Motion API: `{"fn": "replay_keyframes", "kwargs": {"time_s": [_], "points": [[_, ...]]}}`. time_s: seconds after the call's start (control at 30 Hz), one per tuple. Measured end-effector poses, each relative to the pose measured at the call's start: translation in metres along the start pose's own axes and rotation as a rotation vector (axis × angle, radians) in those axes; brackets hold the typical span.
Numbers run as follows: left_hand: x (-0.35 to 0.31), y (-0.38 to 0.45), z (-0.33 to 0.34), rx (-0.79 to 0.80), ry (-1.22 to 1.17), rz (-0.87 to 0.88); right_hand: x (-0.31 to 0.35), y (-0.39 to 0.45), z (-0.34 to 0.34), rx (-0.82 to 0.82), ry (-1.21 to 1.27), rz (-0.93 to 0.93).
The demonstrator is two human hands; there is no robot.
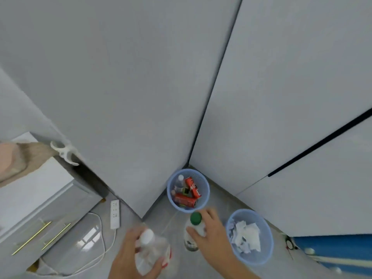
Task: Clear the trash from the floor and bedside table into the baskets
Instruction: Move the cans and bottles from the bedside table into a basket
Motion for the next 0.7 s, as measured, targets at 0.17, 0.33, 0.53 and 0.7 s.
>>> {"fn": "replay_keyframes", "kwargs": {"time_s": [0.17,0.33,0.53,0.7], "points": [[-0.014,0.066,0.086,-0.154,0.002,0.129,-0.063,0.065,-0.028,-0.169,0.149,0.035],[0.047,0.176,0.147,-0.129,0.167,0.25,-0.138,0.143,0.009,-0.295,0.257,0.089],[0.122,0.271,0.194,-0.048,0.455,0.468,-0.223,0.213,0.073,-0.333,0.208,0.149],[0.162,0.305,0.216,0.126,0.706,0.59,-0.245,0.25,0.102,-0.374,0.198,0.167]]}}
Point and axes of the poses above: each hand's wrist, its own y-axis towards the middle knuckle, its own z-axis out of the palm, x = y × z, the point moved 4 cm from there along y, towards the middle knuckle
